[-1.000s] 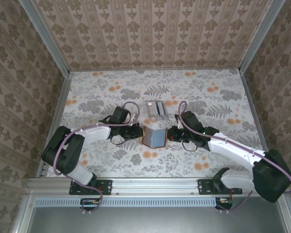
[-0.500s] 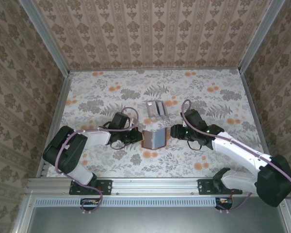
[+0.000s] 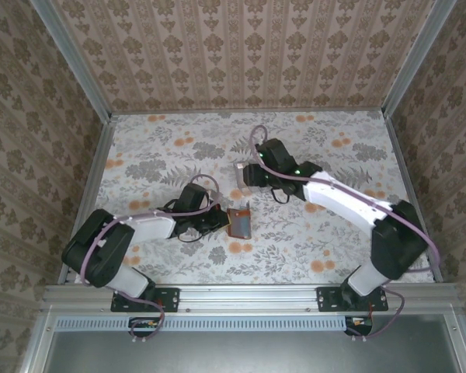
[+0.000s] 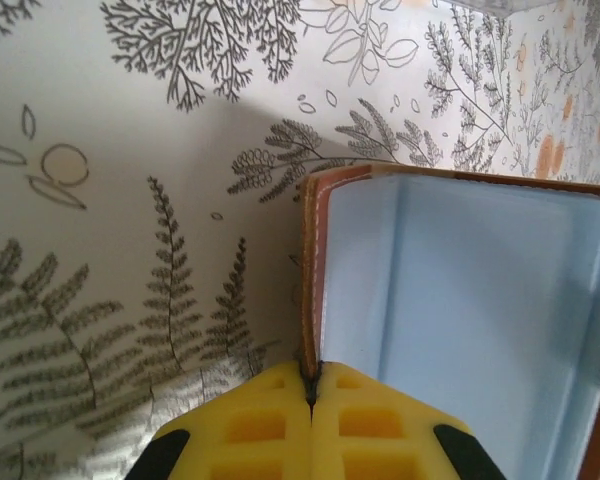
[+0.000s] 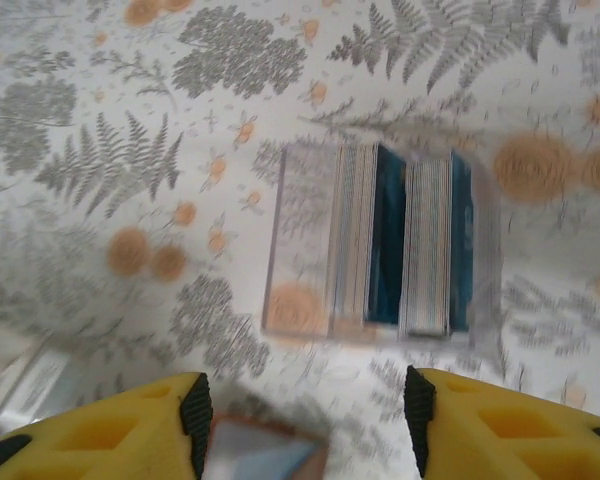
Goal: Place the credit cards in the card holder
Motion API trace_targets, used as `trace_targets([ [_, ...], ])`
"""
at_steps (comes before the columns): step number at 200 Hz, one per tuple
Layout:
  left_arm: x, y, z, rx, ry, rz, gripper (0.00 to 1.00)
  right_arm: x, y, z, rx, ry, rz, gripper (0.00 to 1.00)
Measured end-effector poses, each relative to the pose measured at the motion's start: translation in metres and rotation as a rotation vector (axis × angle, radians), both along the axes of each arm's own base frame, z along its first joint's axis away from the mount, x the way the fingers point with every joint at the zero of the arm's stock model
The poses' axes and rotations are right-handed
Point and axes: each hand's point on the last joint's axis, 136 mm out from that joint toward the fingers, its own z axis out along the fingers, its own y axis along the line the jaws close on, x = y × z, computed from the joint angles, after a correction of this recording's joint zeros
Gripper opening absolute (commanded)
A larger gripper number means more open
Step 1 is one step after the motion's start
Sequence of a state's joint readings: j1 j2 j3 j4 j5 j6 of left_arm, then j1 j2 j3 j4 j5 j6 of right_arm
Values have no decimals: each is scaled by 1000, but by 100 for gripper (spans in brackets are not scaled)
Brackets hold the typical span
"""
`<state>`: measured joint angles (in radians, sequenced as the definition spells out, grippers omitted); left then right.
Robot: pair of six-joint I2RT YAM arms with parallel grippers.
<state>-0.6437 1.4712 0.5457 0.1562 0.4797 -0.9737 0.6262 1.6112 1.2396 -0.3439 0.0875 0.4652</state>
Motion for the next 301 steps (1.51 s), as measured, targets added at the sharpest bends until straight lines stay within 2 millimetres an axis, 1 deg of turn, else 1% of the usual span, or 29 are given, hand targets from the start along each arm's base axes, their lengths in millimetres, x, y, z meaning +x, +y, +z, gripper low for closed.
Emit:
trace_targets([
  [13, -2, 0, 9, 8, -14, 2, 0, 17, 5, -6, -40, -5, 6, 60],
  [27, -2, 1, 21, 24, -33, 9, 0, 28, 9, -12, -68, -4, 7, 59],
  [38, -1, 3, 31, 39, -46, 19, 0, 30, 8, -15, -76, 6, 6, 58],
  [56, 1, 4, 43, 61, -62, 34, 0, 22, 8, -17, -64, 28, 18, 58],
  [73, 3, 7, 43, 77, -64, 46, 0, 1, 5, -15, -27, 51, 36, 58],
  [91, 0, 10, 34, 102, -39, 47, 0, -29, 2, -13, 22, 83, 63, 58],
  [108, -1, 10, 25, 120, -13, 42, 0, -54, 7, -18, 76, 124, 99, 57],
  [120, -3, 9, 19, 131, 8, 36, 0, -68, 10, -28, 99, 162, 120, 55],
  [132, -3, 9, 17, 142, 22, 32, 0, -83, 13, -43, 106, 212, 136, 55],
  [153, -1, 6, 21, 140, 26, 28, 0, -107, 16, -67, 103, 290, 160, 56],
  [174, 1, 3, 26, 129, 17, 23, 0, -123, 22, -80, 120, 330, 192, 58],
  [186, 1, 2, 26, 124, 20, 19, 0, -131, 26, -83, 144, 355, 205, 60],
  [204, 0, -1, 29, 104, 18, 9, 0, -135, 33, -85, 195, 371, 222, 65],
  [246, 1, -14, 34, 30, 21, -11, 0, -133, 54, -93, 287, 410, 246, 66],
  [260, 0, -12, 31, 29, 28, -4, 0, -132, 59, -98, 312, 427, 252, 63],
  [271, 0, -11, 30, 26, 35, 2, 0, -132, 59, -104, 324, 443, 244, 58],
  [301, 0, -13, 31, 11, 37, 3, 0, -132, 52, -117, 341, 463, 213, 47],
])
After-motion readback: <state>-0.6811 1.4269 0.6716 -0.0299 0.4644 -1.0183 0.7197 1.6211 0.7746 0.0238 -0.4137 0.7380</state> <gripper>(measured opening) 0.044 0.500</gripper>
